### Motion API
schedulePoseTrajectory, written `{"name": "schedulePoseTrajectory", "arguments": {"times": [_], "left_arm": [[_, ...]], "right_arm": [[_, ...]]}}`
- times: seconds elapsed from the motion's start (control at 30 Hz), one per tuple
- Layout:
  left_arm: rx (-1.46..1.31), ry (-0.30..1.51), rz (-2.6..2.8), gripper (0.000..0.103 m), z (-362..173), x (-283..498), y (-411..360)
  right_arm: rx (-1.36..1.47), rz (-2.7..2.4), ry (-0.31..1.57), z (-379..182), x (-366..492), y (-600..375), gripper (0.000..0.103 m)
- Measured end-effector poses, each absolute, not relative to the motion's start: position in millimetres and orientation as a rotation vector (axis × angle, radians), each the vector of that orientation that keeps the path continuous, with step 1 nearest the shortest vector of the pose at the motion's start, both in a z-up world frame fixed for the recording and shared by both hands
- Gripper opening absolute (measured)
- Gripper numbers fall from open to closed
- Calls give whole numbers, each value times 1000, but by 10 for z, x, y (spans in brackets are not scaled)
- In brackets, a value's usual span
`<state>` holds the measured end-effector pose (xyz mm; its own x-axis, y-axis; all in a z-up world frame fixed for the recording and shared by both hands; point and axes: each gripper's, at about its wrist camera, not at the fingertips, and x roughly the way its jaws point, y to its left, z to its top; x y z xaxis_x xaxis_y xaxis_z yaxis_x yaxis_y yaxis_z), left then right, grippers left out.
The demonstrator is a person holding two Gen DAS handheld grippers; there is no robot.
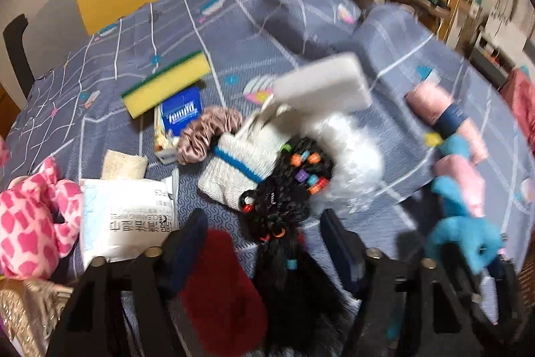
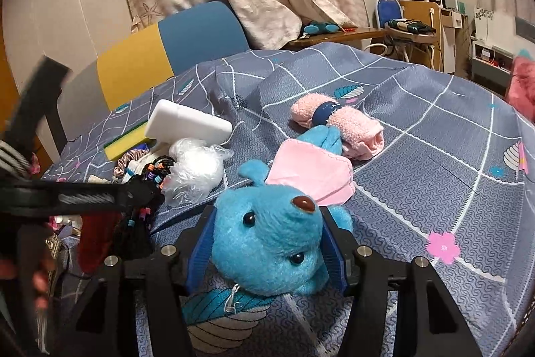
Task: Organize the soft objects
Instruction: 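Grasp the black-haired doll with the left gripper while the right gripper holds the bear, then carry the doll into the gold tray and release while the right gripper drops the bear there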
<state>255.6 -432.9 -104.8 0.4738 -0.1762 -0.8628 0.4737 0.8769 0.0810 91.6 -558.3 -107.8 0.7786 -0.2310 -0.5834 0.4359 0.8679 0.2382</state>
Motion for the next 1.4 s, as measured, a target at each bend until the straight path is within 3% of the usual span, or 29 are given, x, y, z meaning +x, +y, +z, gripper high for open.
{"name": "schedulePoseTrajectory", "arguments": {"times": [0.07, 0.13, 0.3, 0.8, 1.4], "left_arm": [[339, 1017, -404, 60, -1141, 2609, -4355], [353, 1014, -412, 41, -1199, 2627, -4385], [355, 1043, -484, 33, -1248, 2562, -4430], [199, 995, -635, 32, -478, 1863, -3758], [-25, 897, -566, 32, 224, 1235, -1626]], "right_arm": [[377, -367, 576, -1089, 919, -5586, 60], [384, -363, 578, -1105, 923, -5599, 60], [391, -356, 588, -1129, 948, -5615, 61], [334, -387, 610, -1113, 980, -5541, 60], [210, -392, 661, -869, 864, -5133, 58]]}}
